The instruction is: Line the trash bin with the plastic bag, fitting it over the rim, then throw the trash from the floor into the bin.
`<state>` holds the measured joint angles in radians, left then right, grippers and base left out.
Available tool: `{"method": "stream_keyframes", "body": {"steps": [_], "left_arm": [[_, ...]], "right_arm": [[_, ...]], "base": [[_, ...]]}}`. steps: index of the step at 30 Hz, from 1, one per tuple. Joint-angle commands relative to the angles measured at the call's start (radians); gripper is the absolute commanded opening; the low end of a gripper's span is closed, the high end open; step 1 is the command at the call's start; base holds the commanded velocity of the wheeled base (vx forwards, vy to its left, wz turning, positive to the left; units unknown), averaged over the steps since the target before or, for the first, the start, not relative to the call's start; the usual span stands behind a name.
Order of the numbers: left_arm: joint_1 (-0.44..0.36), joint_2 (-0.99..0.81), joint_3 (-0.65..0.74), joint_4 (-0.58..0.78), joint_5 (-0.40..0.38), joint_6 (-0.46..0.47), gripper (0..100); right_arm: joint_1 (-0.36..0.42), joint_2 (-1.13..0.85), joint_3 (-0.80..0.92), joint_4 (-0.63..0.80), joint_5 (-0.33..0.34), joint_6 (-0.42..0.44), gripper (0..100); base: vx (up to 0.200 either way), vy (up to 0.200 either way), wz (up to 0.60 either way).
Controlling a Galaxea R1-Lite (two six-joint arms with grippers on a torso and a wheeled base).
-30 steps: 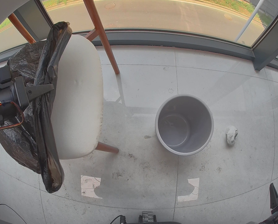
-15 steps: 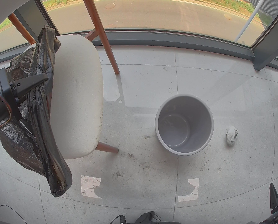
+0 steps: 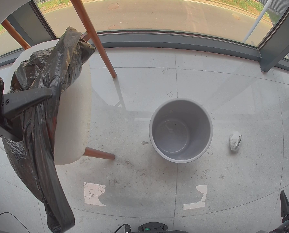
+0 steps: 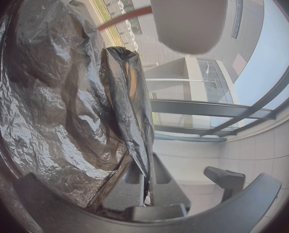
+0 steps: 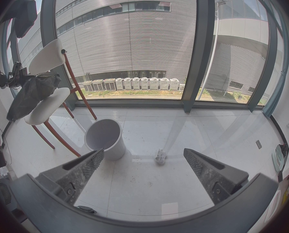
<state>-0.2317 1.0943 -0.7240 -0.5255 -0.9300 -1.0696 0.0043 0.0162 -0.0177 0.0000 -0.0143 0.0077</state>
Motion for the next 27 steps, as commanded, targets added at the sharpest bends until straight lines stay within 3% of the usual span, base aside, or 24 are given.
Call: {"method": "stream_keyframes", "body": {"steps": [1,7,19,27], "left_arm": [[-0.063,-0.025,-0.006,-0.014,-0.020,-0.016,0],[-0.084,-0.007,-0.005,-0.085,-0.081,-0.024,0],[-0.089,0.058,-0.035,-0.093,-0.185,-0.029,0],[-0.084,0.113,-0.032,-0.093,-0.190,-0.016,0]], "right_arm": [[0.000,-0.013,0.018,0.000,0.000,0.000,100],[0.000,-0.013,0.018,0.000,-0.001,0.002,100],[0.000,-0.013,0.018,0.000,-0.001,0.002,100],[0.000,-0.013,0.018,0.000,-0.001,0.003,100]], "base": [[0.000,-0.200,0.00],[0.000,-0.200,0.00],[0.000,-0.200,0.00],[0.000,0.000,0.00]]}}
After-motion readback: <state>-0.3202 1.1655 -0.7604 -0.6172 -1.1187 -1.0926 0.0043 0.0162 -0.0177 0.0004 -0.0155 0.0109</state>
